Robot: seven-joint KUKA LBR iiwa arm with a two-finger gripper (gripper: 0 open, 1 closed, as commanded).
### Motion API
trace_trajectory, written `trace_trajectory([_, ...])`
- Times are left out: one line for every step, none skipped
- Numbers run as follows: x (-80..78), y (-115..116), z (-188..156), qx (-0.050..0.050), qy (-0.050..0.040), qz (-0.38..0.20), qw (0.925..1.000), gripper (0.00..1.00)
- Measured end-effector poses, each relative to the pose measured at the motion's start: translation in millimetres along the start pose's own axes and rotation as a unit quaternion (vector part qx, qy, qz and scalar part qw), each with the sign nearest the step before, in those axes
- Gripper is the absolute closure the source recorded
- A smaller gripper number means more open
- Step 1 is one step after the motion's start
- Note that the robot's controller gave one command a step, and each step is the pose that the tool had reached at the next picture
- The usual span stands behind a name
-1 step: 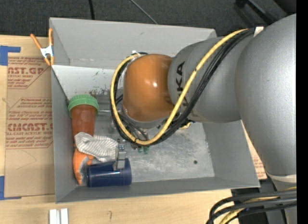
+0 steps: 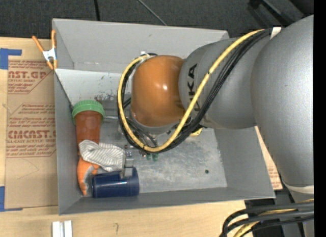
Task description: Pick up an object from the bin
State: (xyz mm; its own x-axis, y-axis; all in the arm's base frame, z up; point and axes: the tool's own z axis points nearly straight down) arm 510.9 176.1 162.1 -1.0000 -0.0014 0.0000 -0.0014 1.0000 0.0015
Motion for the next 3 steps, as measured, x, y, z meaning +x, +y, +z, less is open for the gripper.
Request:
trace_trajectory([9.3,-11.2,53.0,-0.001,-0.0033,-0.030,0.9995,0.00])
trace_trajectory([-19.0,-25.9,86.0,-0.003,-0.0097,0.044,0.9990,1.00])
trace_trajectory([-19.0,-26.0,86.0,-0.003,-0.0096,0.044,0.9990,1.00])
